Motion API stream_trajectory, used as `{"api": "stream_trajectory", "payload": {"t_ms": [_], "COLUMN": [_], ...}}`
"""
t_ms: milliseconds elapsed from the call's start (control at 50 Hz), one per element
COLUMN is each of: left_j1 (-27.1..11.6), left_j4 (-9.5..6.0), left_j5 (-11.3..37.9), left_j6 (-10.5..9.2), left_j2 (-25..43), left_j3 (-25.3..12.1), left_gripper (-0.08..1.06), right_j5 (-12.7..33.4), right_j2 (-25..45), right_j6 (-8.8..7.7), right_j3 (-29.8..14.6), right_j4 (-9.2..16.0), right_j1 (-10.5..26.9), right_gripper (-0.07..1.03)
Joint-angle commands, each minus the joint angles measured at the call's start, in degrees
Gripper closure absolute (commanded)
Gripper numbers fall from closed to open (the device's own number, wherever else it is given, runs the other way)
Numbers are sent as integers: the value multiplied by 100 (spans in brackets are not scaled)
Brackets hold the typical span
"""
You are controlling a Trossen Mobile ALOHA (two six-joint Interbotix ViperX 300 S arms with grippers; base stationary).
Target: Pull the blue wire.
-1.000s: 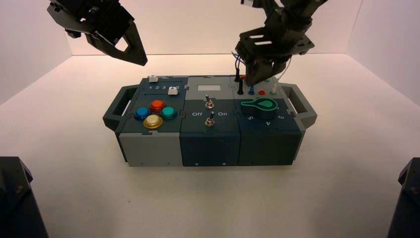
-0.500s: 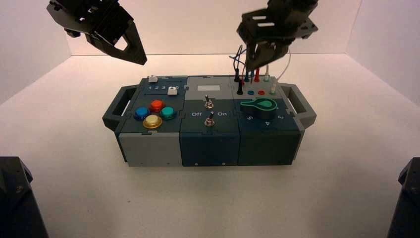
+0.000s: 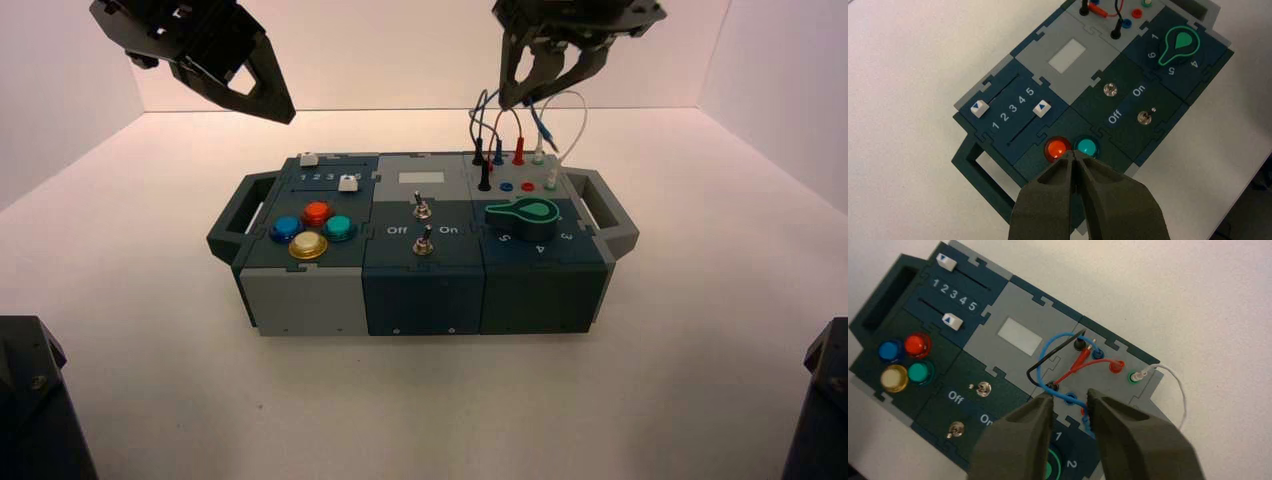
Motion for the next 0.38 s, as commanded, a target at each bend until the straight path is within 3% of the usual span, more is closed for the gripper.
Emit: {"api": "stream_trajectory", "payload": {"t_ms": [20,380], "left_j1": [-26,-18], "left_j4": [35,70], "left_j5": [-44,-44], "left_j6": [9,9], "left_j2": [-35,-9], "left_j3": [-149,-149], "left_gripper": [101,101], "right_j5": [18,123], "right_j2": [-290,-466], "right_j6": [18,18], "right_j3": [-53,-114], "right_j4": [26,44], "right_j1": [-9,-9], "right_gripper": [57,57]}}
